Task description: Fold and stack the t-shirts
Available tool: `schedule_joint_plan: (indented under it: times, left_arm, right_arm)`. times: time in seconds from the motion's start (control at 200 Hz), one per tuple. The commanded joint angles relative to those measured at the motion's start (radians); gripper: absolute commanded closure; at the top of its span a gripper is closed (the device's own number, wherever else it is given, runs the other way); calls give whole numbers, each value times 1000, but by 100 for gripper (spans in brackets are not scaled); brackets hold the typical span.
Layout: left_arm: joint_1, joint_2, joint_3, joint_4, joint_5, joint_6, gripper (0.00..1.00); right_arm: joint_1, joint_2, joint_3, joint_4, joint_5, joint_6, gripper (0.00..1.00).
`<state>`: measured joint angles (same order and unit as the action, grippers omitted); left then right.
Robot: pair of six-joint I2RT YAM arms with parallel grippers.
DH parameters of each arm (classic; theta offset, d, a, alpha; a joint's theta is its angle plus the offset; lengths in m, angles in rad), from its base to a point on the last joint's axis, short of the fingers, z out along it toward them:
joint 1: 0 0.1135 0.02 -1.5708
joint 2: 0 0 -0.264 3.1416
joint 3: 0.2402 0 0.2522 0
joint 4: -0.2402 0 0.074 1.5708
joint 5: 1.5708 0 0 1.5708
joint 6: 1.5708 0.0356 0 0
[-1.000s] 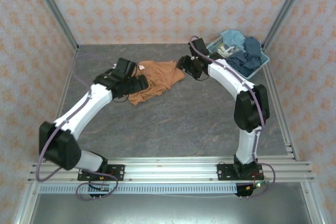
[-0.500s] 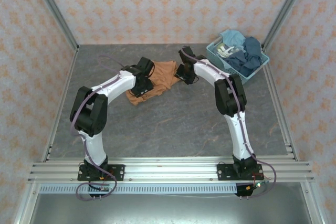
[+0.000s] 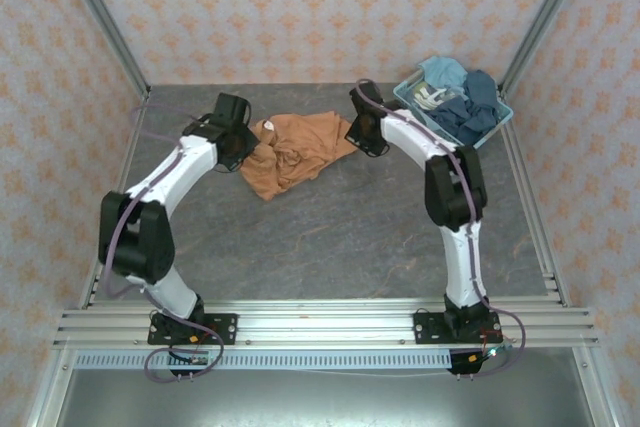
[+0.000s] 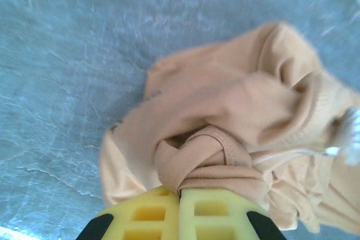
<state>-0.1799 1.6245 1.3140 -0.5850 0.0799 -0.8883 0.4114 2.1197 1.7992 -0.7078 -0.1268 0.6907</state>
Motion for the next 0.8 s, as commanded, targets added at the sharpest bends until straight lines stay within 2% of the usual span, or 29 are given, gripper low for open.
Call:
schedule_joint_plan:
  times: [0.0,0.15,0.255,0.425,0.49,0.57,0.615,0.646,0.696,0.791]
  left_arm:
    - [49,-88,-49,-12,16,24,100]
    - [112,-203,-144,-44,31,35,100]
    - [165,-271,-233,-61,28,46,100]
    - [225,-251,-311,-82,18,70,100]
    - [226,-214,-303,-98,-5,92,83]
    - [219,-195,-279,-156,-70,84,76]
    - [199,-205,-256,-191,-120,88,64]
    - [176,-217,-237,-206,-146,101,56]
    - [127,-231,-207,-225,-171,125,47]
    - [-5,-227,-158,-188,-103,178,40]
  right_arm:
    - [-11,-200,-87,-70,128,-29,100]
    - [-11,-409,-306,-106,186,-25,100]
    - [-11,-529,-445,-124,181,-29,100]
    - [-11,-615,-633,-124,136,-36,100]
    - [-11,-593,-671,-140,107,-45,100]
    - [-11,-567,-707,-164,84,-40,100]
    - [-10,-563,-727,-167,70,-42,100]
    - [-11,-564,-739,-167,61,-46,100]
    - [-11,-564,-748,-177,51,-53,100]
    - [-11,-577,-761,-186,29,-72,100]
